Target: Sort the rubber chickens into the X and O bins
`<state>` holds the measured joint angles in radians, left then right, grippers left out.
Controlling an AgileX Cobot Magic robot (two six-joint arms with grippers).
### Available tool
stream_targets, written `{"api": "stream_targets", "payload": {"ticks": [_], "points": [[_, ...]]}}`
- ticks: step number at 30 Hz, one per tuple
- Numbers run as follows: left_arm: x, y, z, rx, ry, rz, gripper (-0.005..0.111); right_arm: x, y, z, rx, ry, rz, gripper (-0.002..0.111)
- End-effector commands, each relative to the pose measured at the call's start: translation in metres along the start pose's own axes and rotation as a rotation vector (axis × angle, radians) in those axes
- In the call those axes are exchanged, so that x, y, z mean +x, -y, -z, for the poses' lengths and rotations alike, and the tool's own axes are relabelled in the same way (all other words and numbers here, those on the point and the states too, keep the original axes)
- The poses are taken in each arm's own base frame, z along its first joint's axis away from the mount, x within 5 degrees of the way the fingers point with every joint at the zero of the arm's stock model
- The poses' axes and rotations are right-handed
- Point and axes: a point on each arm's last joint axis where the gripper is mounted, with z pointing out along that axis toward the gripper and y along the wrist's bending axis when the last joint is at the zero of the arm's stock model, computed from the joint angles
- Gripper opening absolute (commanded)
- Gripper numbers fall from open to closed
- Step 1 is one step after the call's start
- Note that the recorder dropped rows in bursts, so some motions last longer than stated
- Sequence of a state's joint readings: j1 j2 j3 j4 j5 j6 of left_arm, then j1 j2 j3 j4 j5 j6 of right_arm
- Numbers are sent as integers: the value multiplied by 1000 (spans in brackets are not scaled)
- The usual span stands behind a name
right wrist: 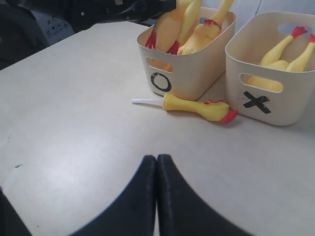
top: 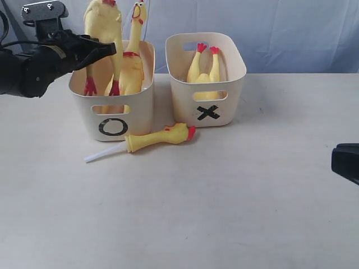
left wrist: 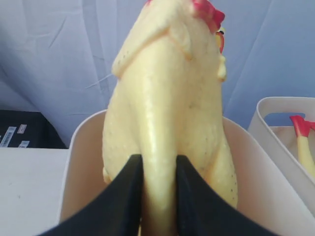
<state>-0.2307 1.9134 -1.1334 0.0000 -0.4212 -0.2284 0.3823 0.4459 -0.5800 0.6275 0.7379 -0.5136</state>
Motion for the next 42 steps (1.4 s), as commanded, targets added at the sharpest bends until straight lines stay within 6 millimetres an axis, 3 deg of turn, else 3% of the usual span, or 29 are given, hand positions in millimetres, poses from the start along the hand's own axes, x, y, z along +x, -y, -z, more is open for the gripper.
{"api": "stream_targets", "payload": {"ticks": [1, 14, 26, 42], "points": [[2, -4, 2, -5, 51, 40, 0, 0, 0, 0, 4, 14, -5, -1], [16, -10, 7, -30, 24, 185, 0, 0, 0, 0, 4, 14, -5, -1], [23, -10, 8, -31, -36, 157, 0, 0, 0, 0, 3, 18, -9, -1], [22, -9, 8, -19, -22, 141, 52, 0, 0, 0, 3, 18, -9, -1]]}}
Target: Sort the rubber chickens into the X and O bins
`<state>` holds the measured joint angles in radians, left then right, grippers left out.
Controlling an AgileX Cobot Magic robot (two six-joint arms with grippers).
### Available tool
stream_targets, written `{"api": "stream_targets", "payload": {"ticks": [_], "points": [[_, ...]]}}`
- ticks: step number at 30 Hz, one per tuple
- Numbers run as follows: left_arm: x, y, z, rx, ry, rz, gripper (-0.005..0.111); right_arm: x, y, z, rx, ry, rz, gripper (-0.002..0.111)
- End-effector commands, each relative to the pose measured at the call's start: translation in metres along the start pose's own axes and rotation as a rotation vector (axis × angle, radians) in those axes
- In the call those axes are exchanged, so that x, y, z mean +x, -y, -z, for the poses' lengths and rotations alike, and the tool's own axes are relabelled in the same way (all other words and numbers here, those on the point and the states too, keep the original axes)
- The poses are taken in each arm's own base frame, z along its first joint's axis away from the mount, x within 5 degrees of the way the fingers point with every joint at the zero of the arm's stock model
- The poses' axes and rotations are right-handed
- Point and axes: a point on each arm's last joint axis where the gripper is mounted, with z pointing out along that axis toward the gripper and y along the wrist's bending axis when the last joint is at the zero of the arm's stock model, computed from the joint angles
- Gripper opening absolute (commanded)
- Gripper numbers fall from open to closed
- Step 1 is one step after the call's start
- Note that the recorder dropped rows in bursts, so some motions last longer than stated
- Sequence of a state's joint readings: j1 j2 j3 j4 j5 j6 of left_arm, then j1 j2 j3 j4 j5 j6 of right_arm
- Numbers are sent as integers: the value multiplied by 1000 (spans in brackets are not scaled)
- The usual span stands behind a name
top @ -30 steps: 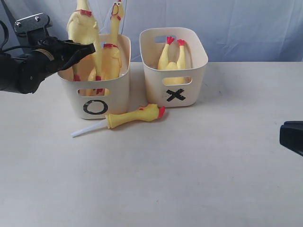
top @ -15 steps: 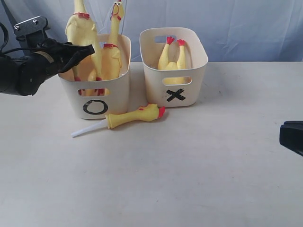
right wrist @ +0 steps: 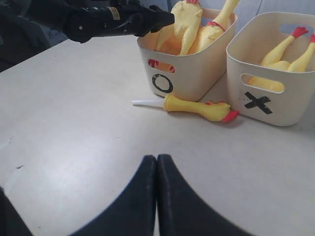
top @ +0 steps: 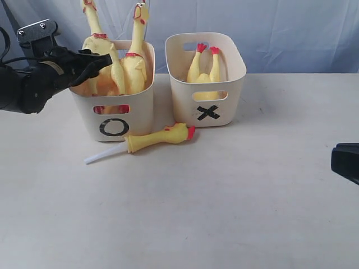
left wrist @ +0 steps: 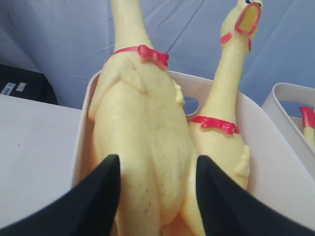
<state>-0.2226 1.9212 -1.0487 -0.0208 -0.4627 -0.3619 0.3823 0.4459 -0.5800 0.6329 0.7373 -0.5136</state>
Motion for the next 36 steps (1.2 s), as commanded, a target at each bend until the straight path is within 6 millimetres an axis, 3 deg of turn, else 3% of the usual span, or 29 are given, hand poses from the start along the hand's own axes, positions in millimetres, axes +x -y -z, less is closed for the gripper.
{"api": "stream_targets", "payload": {"ticks": [1, 6, 10, 15, 17, 21, 27, 36], "points": [[-3, 1, 1, 14, 22, -14, 55, 0, 0, 0, 4, 12, -5, -1], [-5, 2, 1, 24, 47, -16, 55, 0, 0, 0, 4, 12, -5, -1], [-20, 8, 7, 58, 128, -31, 55, 0, 0, 0, 4, 12, -5, -1], [-36, 19, 19, 115, 177, -177, 54, 0, 0, 0, 4, 12, -5, -1], [-41, 25, 24, 151, 183, -242, 50, 0, 0, 0, 4, 12, -5, -1], [-48, 36, 38, 215, 177, -389, 27, 0, 0, 0, 6, 16, -5, -1], [-55, 44, 72, 260, 151, -580, 5, 0, 0, 0, 6, 16, -5, -1], [-44, 45, 134, 309, 19, -839, 3, 0, 0, 0, 6, 16, -5, -1]]}}
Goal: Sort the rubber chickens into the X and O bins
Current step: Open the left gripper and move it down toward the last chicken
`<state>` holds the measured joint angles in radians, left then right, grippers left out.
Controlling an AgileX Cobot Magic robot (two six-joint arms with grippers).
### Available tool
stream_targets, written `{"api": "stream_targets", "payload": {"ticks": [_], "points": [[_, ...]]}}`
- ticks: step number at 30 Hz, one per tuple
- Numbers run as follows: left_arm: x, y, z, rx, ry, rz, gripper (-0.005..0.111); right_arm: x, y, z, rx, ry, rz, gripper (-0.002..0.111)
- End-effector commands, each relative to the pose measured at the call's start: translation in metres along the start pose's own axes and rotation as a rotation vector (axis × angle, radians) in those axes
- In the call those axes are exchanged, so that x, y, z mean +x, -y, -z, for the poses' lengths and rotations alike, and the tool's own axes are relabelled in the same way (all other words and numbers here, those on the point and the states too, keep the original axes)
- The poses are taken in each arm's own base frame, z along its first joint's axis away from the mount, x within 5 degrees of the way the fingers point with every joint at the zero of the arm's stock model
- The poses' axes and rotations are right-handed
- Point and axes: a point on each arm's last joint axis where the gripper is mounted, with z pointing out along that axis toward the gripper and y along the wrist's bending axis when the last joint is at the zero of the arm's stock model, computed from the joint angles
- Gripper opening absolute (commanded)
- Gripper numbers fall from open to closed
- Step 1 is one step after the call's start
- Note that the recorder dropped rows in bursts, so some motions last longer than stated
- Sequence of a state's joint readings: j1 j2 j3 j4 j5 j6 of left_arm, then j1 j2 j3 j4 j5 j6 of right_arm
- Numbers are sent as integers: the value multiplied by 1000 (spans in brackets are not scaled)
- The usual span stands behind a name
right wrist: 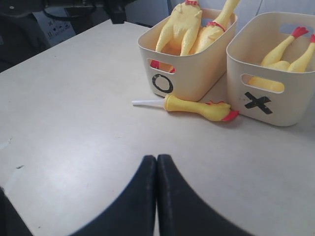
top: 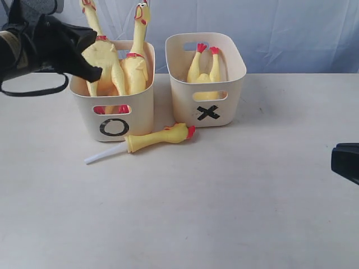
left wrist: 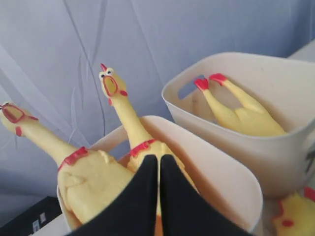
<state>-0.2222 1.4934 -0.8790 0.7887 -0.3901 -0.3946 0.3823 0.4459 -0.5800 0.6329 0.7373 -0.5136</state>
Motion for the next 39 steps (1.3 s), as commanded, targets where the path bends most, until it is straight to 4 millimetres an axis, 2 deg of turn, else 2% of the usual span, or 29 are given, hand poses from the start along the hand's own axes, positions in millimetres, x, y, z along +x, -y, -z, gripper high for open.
{"api": "stream_targets", "payload": {"ticks": [1, 4, 7, 10, 15, 17, 27, 31, 39], "points": [[1, 11, 28, 56, -63, -107, 3, 0, 0, 0, 6, 16, -5, -1], [0, 20, 39, 129, -72, -118, 3, 0, 0, 0, 6, 16, -5, -1], [5, 33, 43, 276, -107, -130, 6, 0, 0, 0, 6, 16, -5, -1], [15, 43, 42, 394, -163, -118, 17, 0, 0, 0, 4, 13, -5, -1], [37, 47, 35, 399, -243, -79, 43, 0, 0, 0, 3, 12, -5, -1], [45, 44, 32, 362, -283, -77, 46, 0, 0, 0, 3, 12, -5, -1], [100, 50, 2, 387, -475, -19, 47, 0, 0, 0, 3, 12, -5, -1], [123, 49, -7, 367, -556, -55, 47, 0, 0, 0, 3, 12, -5, -1], [139, 48, -28, 380, -588, -74, 47, 0, 0, 0, 5, 16, -5, -1]]}}
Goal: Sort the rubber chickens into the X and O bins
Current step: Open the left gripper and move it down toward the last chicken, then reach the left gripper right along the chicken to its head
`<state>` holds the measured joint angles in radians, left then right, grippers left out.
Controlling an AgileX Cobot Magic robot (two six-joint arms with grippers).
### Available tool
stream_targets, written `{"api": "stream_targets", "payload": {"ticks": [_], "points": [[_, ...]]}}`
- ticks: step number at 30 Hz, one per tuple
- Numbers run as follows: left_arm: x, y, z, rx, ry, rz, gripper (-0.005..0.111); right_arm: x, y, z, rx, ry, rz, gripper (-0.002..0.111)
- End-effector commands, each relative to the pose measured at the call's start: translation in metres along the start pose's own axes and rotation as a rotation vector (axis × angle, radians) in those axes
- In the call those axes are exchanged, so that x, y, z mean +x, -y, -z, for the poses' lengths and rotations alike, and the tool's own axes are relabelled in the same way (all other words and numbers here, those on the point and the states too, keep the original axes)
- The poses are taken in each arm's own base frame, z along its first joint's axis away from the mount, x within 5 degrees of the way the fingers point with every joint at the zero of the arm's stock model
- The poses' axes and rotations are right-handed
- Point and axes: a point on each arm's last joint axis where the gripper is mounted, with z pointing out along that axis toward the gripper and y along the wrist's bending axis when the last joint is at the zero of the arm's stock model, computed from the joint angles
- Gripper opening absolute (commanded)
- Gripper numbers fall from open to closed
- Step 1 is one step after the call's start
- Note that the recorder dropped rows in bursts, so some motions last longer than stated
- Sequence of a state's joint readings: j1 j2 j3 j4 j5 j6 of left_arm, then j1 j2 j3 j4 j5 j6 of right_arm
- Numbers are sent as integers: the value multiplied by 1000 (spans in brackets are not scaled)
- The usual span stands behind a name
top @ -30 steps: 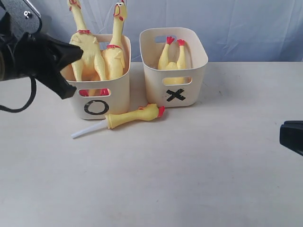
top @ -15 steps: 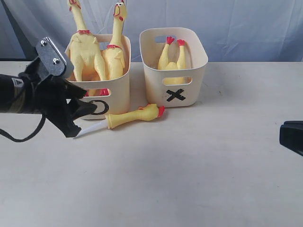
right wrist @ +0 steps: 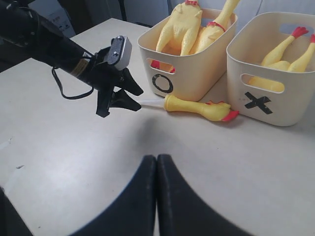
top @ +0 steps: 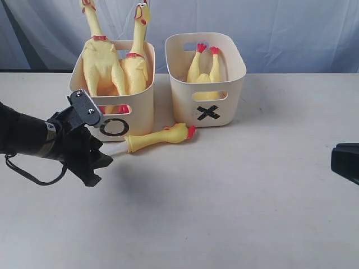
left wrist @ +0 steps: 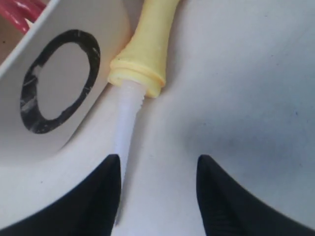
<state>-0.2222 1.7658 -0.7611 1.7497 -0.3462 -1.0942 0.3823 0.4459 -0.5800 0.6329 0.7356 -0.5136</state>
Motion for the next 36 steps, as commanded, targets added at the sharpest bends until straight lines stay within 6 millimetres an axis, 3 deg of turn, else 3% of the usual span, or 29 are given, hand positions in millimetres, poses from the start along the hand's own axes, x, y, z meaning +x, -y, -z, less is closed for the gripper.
{"api": "stream_targets", "payload": {"ticks": [1, 12, 17, 36], "points": [[-1, -8, -12, -11, -8, 8, 47, 0, 0, 0, 5, 14, -5, -1], [1, -13, -31, 16, -18, 31, 47, 0, 0, 0, 5, 14, -5, -1], [0, -6, -37, 104, 15, 45, 47, 0, 0, 0, 5, 14, -5, -1], [-10, 14, -35, 309, 127, 2, 46, 0, 0, 0, 4, 10, -4, -1]]}}
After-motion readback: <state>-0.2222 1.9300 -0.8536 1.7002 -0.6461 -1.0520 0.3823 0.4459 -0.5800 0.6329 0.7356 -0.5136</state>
